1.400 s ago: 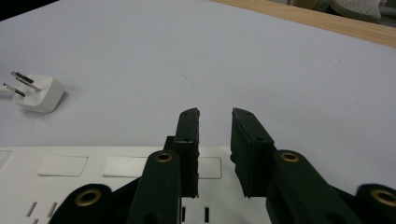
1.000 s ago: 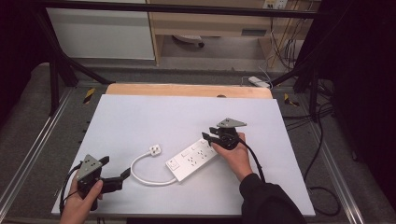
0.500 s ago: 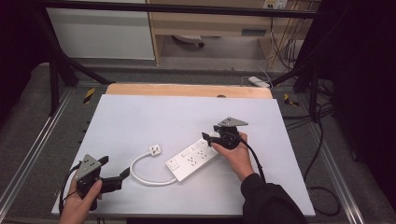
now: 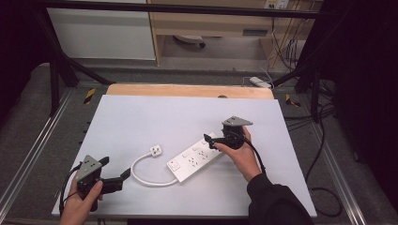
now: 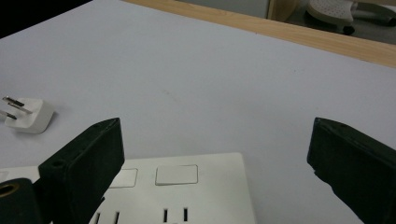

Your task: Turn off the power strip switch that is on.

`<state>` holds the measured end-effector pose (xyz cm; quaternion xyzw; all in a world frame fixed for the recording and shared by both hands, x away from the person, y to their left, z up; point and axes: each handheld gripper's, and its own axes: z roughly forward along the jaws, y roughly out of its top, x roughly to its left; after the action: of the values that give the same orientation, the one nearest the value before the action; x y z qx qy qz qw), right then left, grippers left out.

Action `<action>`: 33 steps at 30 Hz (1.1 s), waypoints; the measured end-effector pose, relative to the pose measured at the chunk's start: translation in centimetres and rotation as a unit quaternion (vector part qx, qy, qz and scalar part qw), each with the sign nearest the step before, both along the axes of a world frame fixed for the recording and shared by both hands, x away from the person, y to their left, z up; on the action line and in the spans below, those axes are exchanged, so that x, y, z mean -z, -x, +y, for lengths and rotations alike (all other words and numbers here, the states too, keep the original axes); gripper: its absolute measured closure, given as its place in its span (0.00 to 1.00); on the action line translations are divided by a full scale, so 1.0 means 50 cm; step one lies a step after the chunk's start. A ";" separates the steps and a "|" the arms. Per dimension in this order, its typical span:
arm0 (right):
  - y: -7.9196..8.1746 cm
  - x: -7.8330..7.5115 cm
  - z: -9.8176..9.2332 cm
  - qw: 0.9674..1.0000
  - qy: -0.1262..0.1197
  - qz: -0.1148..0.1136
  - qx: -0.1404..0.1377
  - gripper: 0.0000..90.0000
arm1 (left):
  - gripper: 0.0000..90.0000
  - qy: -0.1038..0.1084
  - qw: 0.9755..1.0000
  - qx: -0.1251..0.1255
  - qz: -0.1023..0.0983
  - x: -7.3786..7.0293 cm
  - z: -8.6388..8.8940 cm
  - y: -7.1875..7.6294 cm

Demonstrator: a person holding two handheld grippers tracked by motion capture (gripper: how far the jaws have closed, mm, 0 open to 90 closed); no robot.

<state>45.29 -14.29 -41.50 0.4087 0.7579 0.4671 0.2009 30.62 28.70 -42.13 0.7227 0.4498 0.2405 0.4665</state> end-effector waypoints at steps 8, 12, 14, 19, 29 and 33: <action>0.014 -0.035 -0.028 1.000 -0.022 -0.016 0.007 0.06 | 0.06 0.000 1.000 0.000 0.001 0.000 -0.001 0.001; 0.022 -0.053 -0.048 0.999 -0.030 -0.027 0.011 0.06 | 0.06 0.001 1.000 0.000 0.001 0.000 -0.001 0.001; 0.027 -0.061 -0.058 0.999 -0.035 -0.031 0.013 0.07 | 0.06 0.000 1.000 0.000 0.001 0.000 -0.001 0.001; 0.039 -0.080 -0.082 0.998 -0.040 -0.040 0.015 0.08 | 0.06 -0.001 1.000 0.000 -0.001 0.000 -0.002 0.002; 0.065 -0.106 -0.133 0.996 -0.053 -0.064 0.023 0.06 | 0.06 -0.002 1.000 0.001 0.000 0.000 -0.003 0.003; 0.079 -0.116 -0.153 0.996 -0.055 -0.071 0.029 0.04 | 0.06 -0.002 1.000 0.002 -0.001 -0.001 -0.003 0.004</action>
<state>41.34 -21.91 -35.71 0.4072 0.7024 0.5300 0.2448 30.40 28.55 -42.10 0.7241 0.4477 0.2412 0.4659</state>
